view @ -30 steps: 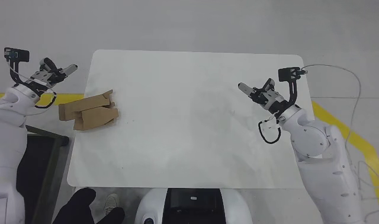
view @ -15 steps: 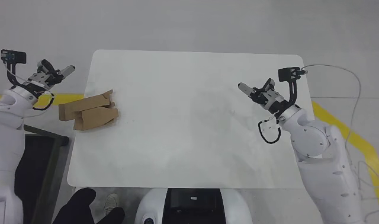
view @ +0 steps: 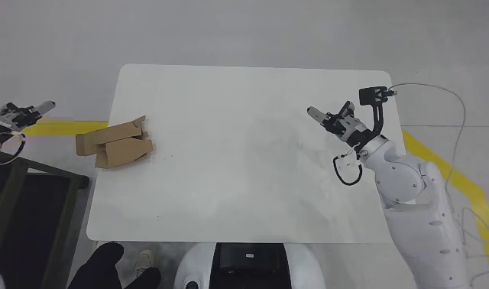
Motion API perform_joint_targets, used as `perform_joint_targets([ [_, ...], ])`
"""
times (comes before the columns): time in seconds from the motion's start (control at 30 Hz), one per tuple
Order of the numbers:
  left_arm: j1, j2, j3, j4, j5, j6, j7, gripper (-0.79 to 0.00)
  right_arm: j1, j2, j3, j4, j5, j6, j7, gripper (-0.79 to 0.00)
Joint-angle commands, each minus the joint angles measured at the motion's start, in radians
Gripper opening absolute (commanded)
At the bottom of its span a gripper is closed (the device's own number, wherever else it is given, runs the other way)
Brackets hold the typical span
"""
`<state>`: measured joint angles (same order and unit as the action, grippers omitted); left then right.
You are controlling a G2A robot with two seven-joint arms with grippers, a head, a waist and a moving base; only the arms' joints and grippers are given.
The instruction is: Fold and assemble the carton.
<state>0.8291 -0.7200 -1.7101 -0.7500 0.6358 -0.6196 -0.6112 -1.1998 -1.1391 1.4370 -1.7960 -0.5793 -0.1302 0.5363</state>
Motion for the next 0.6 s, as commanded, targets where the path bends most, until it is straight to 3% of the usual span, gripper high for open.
perform_joint_targets([
  [0.0, 0.005, 0.005, -0.003, 0.028, 0.003, 0.000, -0.021, 0.000, 0.000, 0.000, 0.000, 0.000, 0.000, 0.000, 0.000, 0.000],
  [0.33, -0.019, 0.005, 0.027, 0.177, -0.074, -0.048, -0.154, 0.000, 0.000, 0.000, 0.000, 0.000, 0.000, 0.000, 0.000, 0.000],
  [0.57, -0.060, -0.018, 0.059, 0.290, -0.203, -0.036, -0.235, 0.000, 0.000, 0.000, 0.000, 0.000, 0.000, 0.000, 0.000, 0.000],
])
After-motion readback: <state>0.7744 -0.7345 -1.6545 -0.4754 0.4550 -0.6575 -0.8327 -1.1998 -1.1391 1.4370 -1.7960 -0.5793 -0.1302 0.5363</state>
